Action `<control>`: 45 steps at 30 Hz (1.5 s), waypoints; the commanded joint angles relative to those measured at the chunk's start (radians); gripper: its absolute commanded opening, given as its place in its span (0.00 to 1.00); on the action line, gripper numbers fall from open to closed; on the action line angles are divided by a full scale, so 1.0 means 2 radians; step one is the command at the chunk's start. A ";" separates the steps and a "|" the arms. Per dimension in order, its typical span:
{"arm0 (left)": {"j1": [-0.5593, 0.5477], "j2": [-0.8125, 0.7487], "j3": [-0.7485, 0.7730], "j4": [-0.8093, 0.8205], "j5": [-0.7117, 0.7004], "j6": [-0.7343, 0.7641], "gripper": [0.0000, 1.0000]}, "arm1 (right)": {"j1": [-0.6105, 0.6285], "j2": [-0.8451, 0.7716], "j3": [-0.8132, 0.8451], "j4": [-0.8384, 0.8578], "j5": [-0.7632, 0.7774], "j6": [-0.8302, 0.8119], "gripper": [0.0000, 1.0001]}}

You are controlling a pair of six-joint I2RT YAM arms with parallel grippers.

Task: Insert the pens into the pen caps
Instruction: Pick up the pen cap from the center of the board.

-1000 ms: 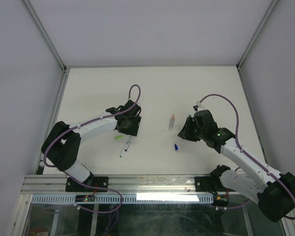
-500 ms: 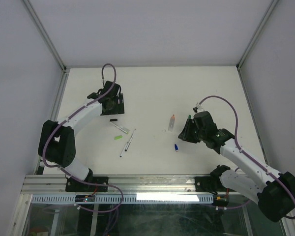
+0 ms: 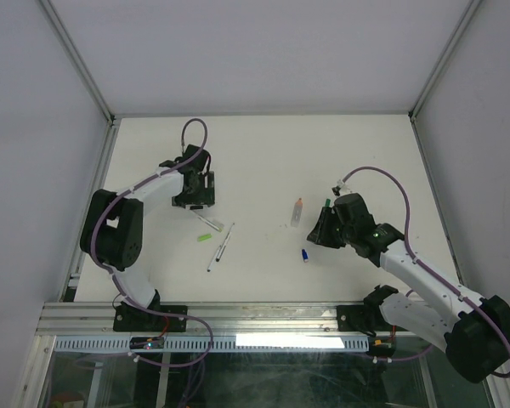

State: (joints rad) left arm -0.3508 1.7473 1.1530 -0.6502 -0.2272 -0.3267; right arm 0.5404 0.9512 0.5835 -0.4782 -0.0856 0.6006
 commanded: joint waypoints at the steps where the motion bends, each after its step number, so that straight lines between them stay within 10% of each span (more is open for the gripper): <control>1: 0.018 -0.002 0.017 0.014 0.001 0.011 0.76 | 0.002 -0.001 0.002 0.027 -0.010 -0.005 0.30; 45: 0.022 -0.025 0.032 0.018 0.016 0.031 0.41 | 0.002 -0.025 0.011 0.006 -0.007 -0.008 0.31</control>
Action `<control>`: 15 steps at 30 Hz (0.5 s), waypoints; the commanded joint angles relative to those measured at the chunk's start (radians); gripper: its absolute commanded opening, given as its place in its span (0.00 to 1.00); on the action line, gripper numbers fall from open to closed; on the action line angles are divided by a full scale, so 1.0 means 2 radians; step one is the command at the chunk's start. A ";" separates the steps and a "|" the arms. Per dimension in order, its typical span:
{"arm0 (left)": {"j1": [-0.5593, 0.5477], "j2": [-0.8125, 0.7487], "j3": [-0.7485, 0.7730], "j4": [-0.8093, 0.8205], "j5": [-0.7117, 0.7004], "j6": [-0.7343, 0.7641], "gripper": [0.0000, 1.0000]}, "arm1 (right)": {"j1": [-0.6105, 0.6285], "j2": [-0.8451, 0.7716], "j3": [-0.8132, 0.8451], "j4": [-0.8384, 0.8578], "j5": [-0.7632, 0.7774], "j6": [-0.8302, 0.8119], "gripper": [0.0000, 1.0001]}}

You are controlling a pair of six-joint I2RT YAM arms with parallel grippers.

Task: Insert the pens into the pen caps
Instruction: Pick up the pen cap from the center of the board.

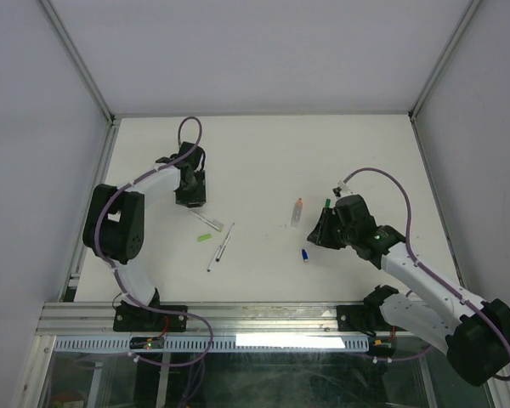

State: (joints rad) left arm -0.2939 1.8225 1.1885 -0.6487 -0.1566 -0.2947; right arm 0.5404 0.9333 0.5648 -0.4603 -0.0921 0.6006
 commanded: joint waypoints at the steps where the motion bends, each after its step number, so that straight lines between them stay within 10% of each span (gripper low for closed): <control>1: -0.012 -0.075 0.016 0.016 -0.021 0.018 0.41 | 0.003 -0.018 0.022 -0.005 -0.004 -0.008 0.31; 15: -0.232 -0.183 -0.043 0.033 0.034 0.010 0.42 | 0.002 -0.077 0.016 -0.009 0.000 0.033 0.31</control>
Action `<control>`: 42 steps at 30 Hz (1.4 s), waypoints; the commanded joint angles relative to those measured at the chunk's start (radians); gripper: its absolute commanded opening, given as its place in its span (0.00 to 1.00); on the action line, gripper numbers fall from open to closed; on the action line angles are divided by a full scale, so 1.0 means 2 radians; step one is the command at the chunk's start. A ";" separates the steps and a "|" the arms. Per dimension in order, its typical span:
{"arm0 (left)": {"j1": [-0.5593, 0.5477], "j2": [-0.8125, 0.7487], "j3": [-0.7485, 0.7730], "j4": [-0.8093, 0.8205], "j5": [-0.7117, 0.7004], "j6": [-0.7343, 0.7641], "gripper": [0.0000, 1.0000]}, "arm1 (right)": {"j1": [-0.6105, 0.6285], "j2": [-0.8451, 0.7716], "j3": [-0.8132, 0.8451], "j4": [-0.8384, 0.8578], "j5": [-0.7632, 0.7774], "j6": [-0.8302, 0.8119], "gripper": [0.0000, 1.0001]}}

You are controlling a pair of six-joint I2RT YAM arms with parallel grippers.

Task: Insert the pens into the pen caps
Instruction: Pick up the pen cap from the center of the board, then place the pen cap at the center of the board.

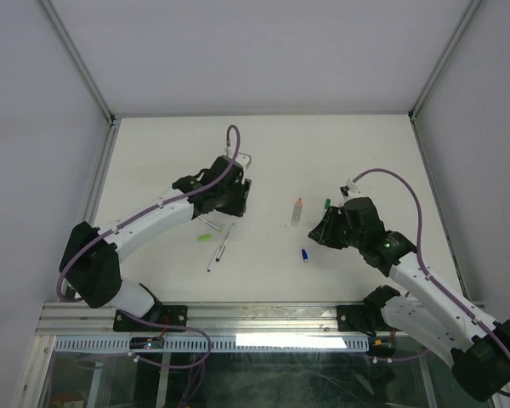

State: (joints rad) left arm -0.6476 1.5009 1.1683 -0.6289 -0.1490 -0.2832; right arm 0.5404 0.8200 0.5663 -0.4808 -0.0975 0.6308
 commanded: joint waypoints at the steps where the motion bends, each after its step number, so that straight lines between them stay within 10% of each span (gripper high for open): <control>1: -0.072 -0.022 -0.042 0.028 0.032 0.004 0.42 | 0.003 -0.024 0.014 0.000 0.006 0.021 0.31; 27: -0.181 0.105 -0.062 0.060 -0.040 0.105 0.53 | 0.002 -0.035 0.004 -0.012 0.009 0.036 0.31; 42: -0.168 0.000 -0.069 0.060 -0.076 0.046 0.66 | 0.002 -0.032 0.001 -0.010 0.007 0.033 0.31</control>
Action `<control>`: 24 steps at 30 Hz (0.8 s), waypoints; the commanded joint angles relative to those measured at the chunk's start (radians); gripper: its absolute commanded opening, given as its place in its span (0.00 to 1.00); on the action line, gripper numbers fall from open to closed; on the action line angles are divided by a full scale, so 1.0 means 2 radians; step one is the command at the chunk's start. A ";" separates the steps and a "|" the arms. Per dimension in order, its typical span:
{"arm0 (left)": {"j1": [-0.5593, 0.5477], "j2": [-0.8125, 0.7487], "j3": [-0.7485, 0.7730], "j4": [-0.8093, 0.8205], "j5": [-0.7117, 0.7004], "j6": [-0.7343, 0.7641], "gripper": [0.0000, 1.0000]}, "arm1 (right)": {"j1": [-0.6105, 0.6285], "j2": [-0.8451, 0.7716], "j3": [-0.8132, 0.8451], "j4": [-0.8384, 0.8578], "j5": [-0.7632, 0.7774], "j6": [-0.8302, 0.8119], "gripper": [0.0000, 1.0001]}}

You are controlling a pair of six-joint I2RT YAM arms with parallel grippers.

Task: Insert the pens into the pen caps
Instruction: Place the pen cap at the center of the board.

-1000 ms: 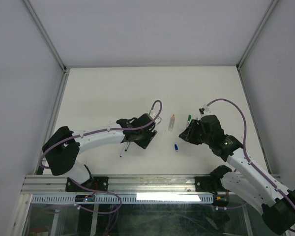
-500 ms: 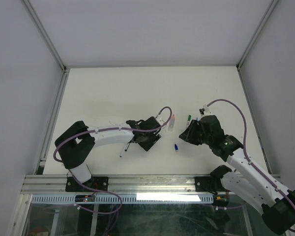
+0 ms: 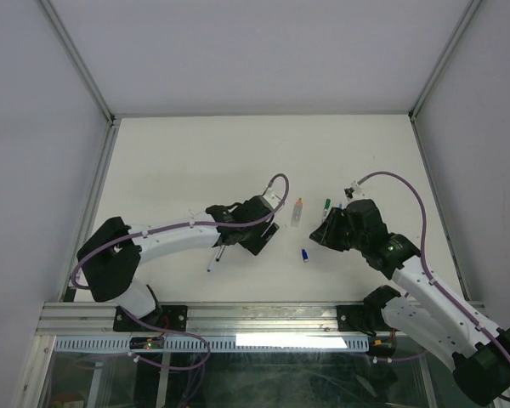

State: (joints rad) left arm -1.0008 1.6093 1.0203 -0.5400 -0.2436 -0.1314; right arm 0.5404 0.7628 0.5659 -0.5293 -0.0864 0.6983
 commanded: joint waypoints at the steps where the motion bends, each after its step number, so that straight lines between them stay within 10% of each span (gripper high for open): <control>1: 0.015 -0.061 0.003 0.014 -0.032 -0.039 0.66 | 0.002 -0.003 0.001 0.014 0.000 -0.001 0.31; 8: 0.114 -0.072 -0.017 -0.006 0.009 -0.076 0.62 | 0.002 -0.003 0.001 0.016 -0.002 0.002 0.31; 24: 0.116 0.008 -0.002 -0.033 0.022 -0.077 0.47 | 0.002 0.008 0.001 0.021 -0.008 -0.001 0.32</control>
State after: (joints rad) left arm -0.7605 1.6058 0.9844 -0.6086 -0.2092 -0.2779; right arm 0.5404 0.7780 0.5648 -0.5282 -0.0914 0.6983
